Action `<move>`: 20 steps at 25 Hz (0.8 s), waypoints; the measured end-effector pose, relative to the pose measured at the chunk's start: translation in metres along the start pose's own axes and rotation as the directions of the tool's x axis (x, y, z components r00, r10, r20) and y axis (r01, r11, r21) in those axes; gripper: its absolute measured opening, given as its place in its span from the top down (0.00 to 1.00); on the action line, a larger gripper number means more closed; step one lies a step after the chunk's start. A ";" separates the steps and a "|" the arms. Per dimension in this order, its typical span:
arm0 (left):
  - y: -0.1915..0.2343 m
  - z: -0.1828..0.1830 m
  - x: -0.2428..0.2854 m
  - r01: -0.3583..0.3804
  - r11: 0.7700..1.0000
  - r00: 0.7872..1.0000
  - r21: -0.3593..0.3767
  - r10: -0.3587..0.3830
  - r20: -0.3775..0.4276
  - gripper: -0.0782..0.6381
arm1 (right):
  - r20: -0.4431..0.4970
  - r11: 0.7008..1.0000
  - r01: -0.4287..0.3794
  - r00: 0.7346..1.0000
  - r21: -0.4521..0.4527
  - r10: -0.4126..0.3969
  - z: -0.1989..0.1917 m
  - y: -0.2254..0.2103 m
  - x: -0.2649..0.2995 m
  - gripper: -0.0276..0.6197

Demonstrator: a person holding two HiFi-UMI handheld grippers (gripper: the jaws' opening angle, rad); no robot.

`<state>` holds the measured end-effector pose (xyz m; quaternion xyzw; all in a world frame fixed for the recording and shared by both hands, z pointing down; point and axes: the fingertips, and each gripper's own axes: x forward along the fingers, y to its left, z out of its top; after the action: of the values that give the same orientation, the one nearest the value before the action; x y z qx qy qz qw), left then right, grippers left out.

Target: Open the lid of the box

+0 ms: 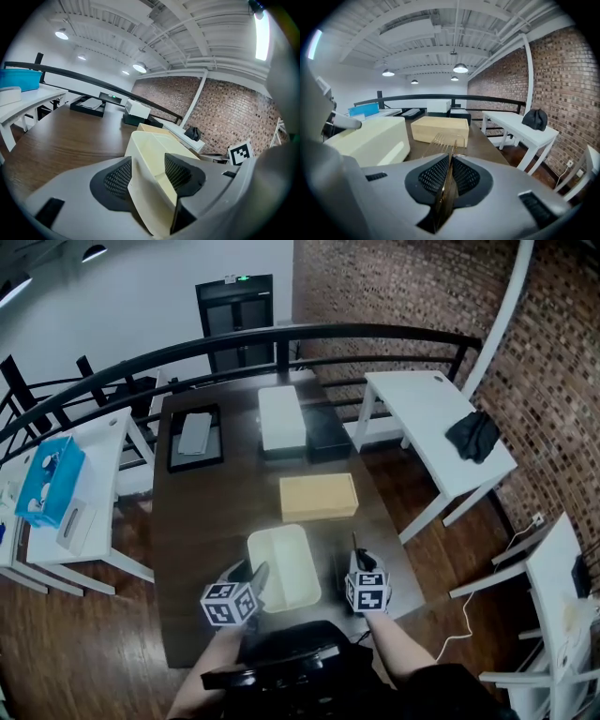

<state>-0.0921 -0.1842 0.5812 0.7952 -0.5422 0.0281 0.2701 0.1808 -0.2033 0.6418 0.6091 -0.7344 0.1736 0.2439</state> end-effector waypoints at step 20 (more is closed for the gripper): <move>0.007 0.004 -0.008 -0.070 0.996 0.998 -0.061 0.070 -0.006 0.60 | -0.009 0.991 -0.016 1.000 0.134 0.017 -0.051 -0.013 0.019 0.90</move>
<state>-0.1019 -0.1814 0.5778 0.7670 -0.5697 0.0225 0.2944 0.1988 -0.1931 0.6942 0.6172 -0.7248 0.2275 0.2049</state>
